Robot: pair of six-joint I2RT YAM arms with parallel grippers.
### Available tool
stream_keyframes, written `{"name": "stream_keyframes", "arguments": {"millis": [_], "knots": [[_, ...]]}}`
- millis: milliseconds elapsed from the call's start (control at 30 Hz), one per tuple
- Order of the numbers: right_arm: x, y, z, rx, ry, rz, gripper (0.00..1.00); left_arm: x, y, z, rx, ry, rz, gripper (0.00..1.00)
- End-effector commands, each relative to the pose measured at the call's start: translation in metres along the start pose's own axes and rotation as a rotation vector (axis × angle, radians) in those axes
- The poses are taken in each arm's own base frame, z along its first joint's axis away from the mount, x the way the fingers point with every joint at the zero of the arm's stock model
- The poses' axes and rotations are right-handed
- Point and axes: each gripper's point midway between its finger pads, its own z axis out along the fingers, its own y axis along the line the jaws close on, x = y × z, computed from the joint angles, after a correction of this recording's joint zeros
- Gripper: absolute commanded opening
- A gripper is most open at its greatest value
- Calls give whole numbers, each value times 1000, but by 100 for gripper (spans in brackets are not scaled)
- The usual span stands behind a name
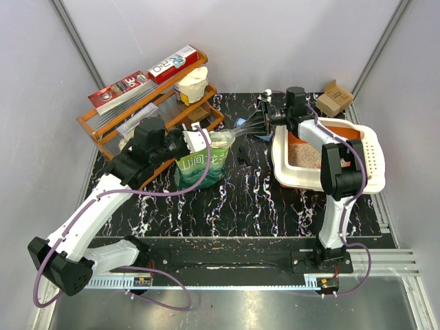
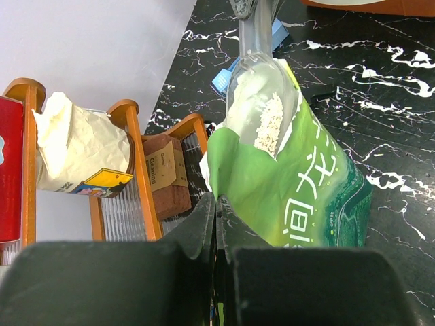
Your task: Fill the litter box with clean litter
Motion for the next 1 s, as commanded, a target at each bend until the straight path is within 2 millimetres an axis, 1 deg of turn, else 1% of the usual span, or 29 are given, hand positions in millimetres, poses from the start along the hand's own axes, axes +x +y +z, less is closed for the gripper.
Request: {"name": "stream_keyframes", "arguments": {"millis": [0, 33, 67, 133, 200, 233, 300, 333, 400, 433, 567, 600, 633, 667, 700, 733, 767, 800, 833, 900, 933, 967], "knots": [[-1, 34, -13, -84, 14, -121, 0, -41, 42, -14, -137, -106, 61, 0], [-4, 37, -22, -81, -20, -124, 0, -42, 43, -15, -139, -106, 61, 0], [-3, 42, -26, -78, -36, -131, 0, -41, 43, -14, -137, -106, 61, 0], [1, 41, -31, -79, -25, -127, 0, -40, 42, -13, -140, -112, 64, 0], [5, 37, -40, -79, -46, -108, 0, -41, 43, -12, -147, -119, 66, 0], [8, 41, -43, -80, -52, -109, 0, -40, 43, -12, -151, -118, 63, 0], [11, 39, -52, -78, -64, -98, 0, -41, 42, -11, -151, -126, 63, 0], [15, 46, -55, -79, -69, -108, 0, -41, 42, -11, -151, -126, 63, 0], [16, 45, -64, -74, -77, -96, 0, -39, 42, -11, -153, -126, 62, 0], [19, 49, -67, -74, -82, -111, 0, -40, 41, -11, -155, -128, 63, 0], [21, 54, -85, -70, -120, -108, 0, -39, 41, -11, -160, -130, 58, 0], [19, 55, -97, -69, -151, -112, 0, -39, 41, -11, -163, -131, 55, 0], [23, 61, -102, -67, -162, -140, 0, -39, 41, -11, -165, -132, 52, 0], [24, 63, -108, -65, -176, -132, 0, -39, 41, -9, -164, -135, 52, 0], [24, 66, -116, -63, -196, -140, 0, -39, 41, -9, -163, -140, 45, 0], [23, 70, -132, -57, -241, -168, 0, -40, 41, -7, -160, -142, 41, 0], [22, 72, -143, -53, -272, -159, 0, -44, 42, -6, -161, -159, 41, 0], [21, 73, -153, -49, -302, -165, 0, -43, 42, -2, -157, -161, 29, 0], [19, 77, -177, -37, -372, -195, 0, -45, 41, 0, -148, -173, 25, 0], [17, 76, -200, -24, -451, -179, 0, -50, 44, 4, -144, -187, 10, 0], [18, 78, -225, -12, -526, -196, 0, -51, 43, 6, -137, -191, 5, 0], [18, 75, -235, -8, -563, -181, 0, -53, 44, 8, -135, -198, 5, 0]]}}
